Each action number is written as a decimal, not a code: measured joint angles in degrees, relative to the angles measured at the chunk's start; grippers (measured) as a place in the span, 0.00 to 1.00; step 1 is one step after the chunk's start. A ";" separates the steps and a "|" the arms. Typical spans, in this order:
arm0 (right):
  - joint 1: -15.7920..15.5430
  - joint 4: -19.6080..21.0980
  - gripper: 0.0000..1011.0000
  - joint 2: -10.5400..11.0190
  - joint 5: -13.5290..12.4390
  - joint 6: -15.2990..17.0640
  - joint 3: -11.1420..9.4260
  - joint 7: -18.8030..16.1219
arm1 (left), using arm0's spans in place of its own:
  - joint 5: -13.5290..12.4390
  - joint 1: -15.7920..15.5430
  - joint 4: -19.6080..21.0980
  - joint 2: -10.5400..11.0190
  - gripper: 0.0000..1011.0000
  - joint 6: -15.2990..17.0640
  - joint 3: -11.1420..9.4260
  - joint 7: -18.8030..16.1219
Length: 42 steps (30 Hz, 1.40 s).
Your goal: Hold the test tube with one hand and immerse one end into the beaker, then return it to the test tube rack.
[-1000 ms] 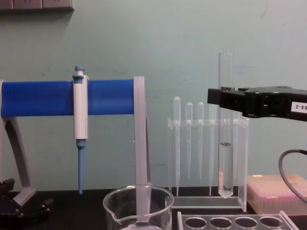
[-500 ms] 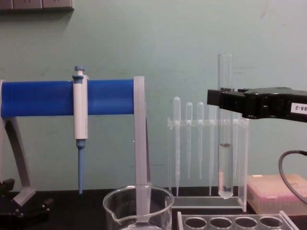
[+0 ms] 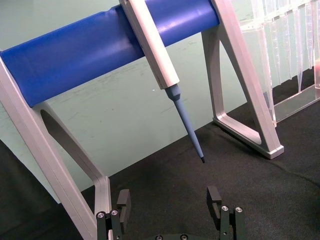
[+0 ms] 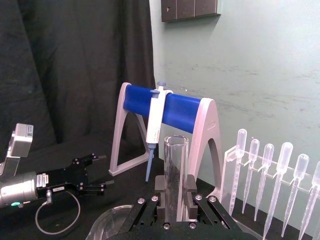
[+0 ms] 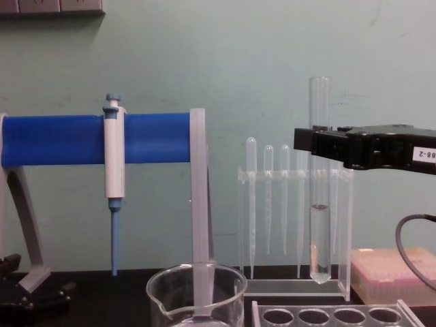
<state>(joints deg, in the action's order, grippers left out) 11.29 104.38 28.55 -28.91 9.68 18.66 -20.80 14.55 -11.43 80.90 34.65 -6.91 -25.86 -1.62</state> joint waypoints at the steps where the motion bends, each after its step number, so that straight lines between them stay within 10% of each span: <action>1: 0.00 0.00 0.22 0.00 0.00 0.00 0.00 0.00 | 0.00 0.00 0.00 0.00 0.99 0.00 0.00 0.00; 42: 0.00 0.01 0.22 0.00 0.00 0.00 0.00 0.00 | 0.00 0.00 0.00 0.00 0.99 0.00 0.00 0.00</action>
<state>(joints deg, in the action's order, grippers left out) 11.29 104.39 28.55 -28.91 9.68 18.66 -20.80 14.55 -11.43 80.90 34.65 -6.91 -25.86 -1.62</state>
